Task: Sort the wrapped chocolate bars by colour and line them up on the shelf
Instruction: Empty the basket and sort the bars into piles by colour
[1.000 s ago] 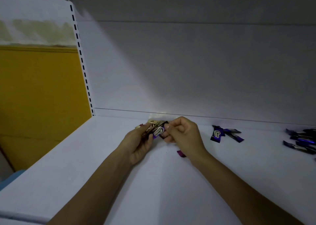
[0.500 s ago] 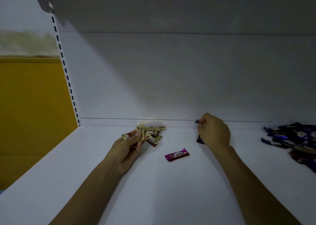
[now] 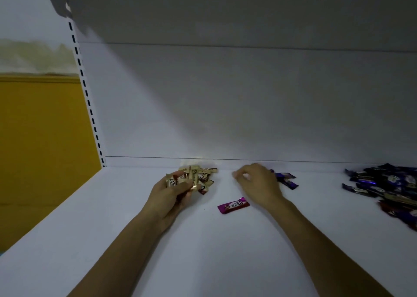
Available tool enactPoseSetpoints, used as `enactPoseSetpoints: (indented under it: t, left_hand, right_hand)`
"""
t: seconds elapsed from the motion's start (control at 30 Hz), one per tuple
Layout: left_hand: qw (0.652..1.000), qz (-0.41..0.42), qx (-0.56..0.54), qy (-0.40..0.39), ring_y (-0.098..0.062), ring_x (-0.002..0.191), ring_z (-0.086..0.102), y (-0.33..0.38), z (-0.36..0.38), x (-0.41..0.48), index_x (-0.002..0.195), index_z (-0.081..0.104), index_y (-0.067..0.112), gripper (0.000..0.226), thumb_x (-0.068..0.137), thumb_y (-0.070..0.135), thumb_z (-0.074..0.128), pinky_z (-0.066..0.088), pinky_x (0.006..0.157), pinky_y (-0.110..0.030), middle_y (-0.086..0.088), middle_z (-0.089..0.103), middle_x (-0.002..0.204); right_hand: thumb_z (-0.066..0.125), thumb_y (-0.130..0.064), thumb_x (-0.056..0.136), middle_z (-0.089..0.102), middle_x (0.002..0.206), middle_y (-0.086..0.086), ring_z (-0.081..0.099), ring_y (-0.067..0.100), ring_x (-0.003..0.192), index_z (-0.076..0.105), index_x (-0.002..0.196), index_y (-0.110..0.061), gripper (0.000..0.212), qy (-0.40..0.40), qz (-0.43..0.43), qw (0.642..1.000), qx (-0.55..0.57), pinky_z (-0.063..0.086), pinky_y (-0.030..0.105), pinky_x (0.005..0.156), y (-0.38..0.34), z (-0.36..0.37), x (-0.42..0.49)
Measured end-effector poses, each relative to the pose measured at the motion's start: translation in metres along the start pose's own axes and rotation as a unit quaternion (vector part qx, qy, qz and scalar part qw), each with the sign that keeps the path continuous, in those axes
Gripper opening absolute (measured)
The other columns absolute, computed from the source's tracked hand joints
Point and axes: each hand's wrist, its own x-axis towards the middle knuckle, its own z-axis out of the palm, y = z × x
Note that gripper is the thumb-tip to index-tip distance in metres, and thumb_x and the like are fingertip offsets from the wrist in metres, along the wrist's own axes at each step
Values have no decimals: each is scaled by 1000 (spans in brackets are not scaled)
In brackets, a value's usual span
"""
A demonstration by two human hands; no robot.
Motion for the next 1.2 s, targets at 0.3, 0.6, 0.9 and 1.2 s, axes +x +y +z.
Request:
enactPoseSetpoints:
  t: [0.3, 0.6, 0.9, 1.2]
  left_hand:
    - [974, 121, 183, -50, -14, 67, 69, -10, 6, -4, 104, 64, 10, 22, 84, 0, 68, 53, 50, -24, -11, 70, 93]
    - [985, 97, 141, 37, -8, 52, 60, -9, 0, 6, 109, 57, 17, 25, 87, 12, 69, 37, 40, -18, -1, 69, 67]
    - [976, 109, 183, -35, -11, 48, 47, -9, -1, 7, 95, 67, 12, 11, 85, 15, 70, 32, 40, -19, -6, 59, 64]
    - [974, 85, 204, 56, -8, 47, 45, -12, 0, 12, 101, 64, 16, 15, 87, 11, 66, 33, 41, -17, -3, 61, 68]
  right_hand:
    - [66, -23, 87, 71, 83, -5, 64, 10, 76, 74, 96, -19, 12, -62, -62, 956, 280, 50, 27, 72, -47, 28, -16]
    - [45, -21, 99, 56, 133, 1, 51, 17, 121, 50, 136, -20, 37, -31, -88, 990, 110, 39, 26, 98, -29, 35, -5]
    - [55, -24, 92, 72, 98, -5, 65, 8, 93, 74, 99, -19, 21, -68, -103, 960, 250, 49, 29, 92, -52, 28, -17]
    - [57, -14, 93, 68, 76, -5, 63, 0, 55, 68, 91, -15, 11, 46, -10, 964, 262, 44, 8, 51, -41, 14, -5]
